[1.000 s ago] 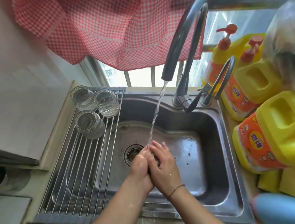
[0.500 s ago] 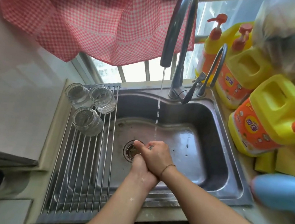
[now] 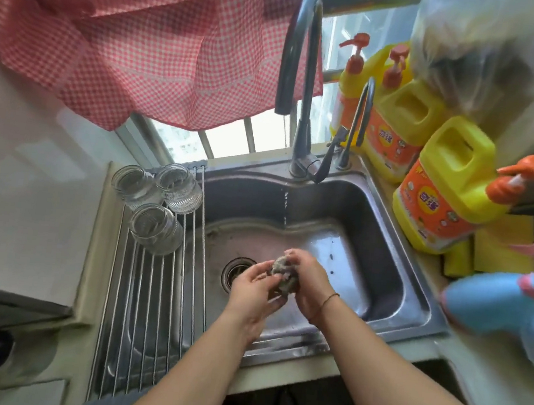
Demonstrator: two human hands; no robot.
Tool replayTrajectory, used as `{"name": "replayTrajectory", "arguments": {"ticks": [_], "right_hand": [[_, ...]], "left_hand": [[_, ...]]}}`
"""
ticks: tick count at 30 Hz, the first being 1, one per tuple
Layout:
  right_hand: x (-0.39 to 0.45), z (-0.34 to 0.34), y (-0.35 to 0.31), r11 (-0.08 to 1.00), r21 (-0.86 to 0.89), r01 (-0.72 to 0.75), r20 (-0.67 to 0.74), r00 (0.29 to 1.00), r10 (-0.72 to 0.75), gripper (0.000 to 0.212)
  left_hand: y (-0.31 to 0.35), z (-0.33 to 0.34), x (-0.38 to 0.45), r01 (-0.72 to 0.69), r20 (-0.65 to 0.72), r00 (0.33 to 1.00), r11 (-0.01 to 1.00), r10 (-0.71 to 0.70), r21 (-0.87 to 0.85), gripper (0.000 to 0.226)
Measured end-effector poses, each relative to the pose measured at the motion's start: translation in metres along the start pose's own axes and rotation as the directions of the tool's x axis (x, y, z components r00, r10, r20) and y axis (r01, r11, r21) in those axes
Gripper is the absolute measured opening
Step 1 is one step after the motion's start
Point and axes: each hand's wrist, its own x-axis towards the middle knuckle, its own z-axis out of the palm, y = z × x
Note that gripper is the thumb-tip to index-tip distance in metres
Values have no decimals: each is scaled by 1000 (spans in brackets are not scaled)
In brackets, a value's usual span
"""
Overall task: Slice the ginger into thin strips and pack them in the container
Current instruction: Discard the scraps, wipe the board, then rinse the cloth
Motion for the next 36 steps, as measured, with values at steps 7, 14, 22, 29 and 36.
{"name": "replayTrajectory", "arguments": {"ticks": [7, 14, 22, 29, 36], "right_hand": [[-75, -85, -4, 966, -137, 220, 78, 974, -211, 25], [-189, -165, 8, 690, -660, 298, 79, 940, -331, 30], [-368, -236, 118, 825, -133, 549, -222, 795, -565, 52], [-516, -303, 222, 742, 152, 653, -513, 694, -506, 56], [-601, -345, 260, 581, 214, 785, -853, 440, -281, 59]], "left_hand": [[11, 21, -32, -196, 308, 947, 926, 93, 322, 29], [0, 63, -92, -352, 709, 698, 815, -100, 461, 15], [-113, 150, -212, -416, 804, 576, 792, -150, 446, 55], [-248, 190, -326, -186, 863, 243, 852, -444, 490, 99], [-351, 208, -401, 83, 629, 21, 628, -777, 774, 106]]}}
